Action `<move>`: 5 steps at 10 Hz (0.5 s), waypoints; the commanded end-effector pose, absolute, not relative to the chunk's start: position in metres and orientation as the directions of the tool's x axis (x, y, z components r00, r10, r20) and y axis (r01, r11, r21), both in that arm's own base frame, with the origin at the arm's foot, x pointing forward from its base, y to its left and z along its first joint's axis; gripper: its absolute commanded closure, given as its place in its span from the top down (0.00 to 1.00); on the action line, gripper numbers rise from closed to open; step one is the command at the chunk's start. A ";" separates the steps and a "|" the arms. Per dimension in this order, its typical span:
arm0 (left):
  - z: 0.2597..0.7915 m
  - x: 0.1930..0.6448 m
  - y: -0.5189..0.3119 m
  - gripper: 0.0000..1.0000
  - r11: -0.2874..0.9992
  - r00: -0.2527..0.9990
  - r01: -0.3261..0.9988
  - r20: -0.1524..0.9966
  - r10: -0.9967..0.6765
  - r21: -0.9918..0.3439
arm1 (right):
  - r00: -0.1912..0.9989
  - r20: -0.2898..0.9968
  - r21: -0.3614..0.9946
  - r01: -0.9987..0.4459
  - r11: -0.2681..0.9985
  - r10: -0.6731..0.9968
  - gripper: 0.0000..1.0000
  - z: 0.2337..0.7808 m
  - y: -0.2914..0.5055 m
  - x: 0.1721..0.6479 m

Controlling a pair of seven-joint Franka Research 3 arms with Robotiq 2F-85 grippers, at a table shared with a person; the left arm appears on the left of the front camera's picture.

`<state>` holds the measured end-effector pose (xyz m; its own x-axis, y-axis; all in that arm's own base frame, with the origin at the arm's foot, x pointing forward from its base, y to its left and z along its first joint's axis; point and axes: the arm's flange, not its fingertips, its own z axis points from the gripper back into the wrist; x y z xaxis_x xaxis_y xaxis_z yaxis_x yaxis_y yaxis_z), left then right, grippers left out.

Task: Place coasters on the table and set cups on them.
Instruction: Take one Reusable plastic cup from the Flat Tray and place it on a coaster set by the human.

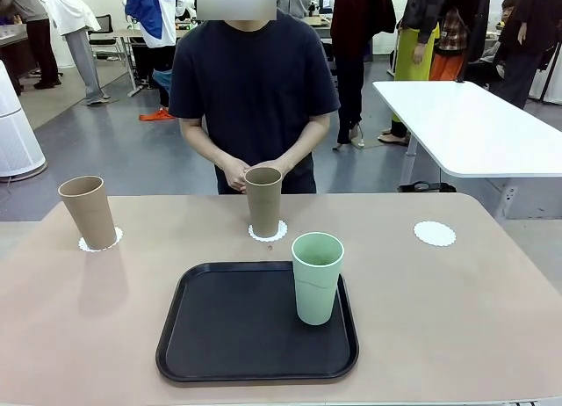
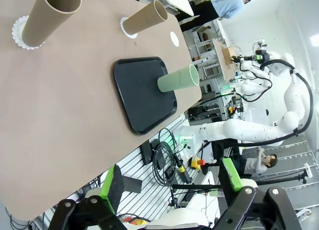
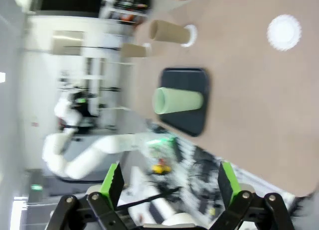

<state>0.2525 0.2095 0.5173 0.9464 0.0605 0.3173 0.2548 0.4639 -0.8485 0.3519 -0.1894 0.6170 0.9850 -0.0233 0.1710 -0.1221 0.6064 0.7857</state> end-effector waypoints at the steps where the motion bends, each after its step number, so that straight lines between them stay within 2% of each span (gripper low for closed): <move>1: 0.518 0.251 0.209 1.00 0.466 0.945 0.256 0.322 0.066 -0.847 | 0.978 0.188 0.523 -0.176 0.834 0.088 1.00 0.654 -0.124 0.379; 3: 0.518 0.251 0.209 1.00 0.466 0.945 0.256 0.322 0.066 -0.847 | 0.948 0.197 0.384 -0.308 0.871 0.249 1.00 0.699 -0.085 0.428; 5: 0.518 0.251 0.209 1.00 0.466 0.945 0.256 0.322 0.066 -0.847 | 0.851 0.209 0.277 -0.524 0.806 0.482 1.00 0.679 -0.042 0.432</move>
<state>0.2520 0.2096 0.5174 0.9461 0.0613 0.3180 0.2550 0.4644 -0.8482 0.4290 -0.0321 0.6955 0.9023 0.3817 0.2004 -0.4288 0.8428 0.3252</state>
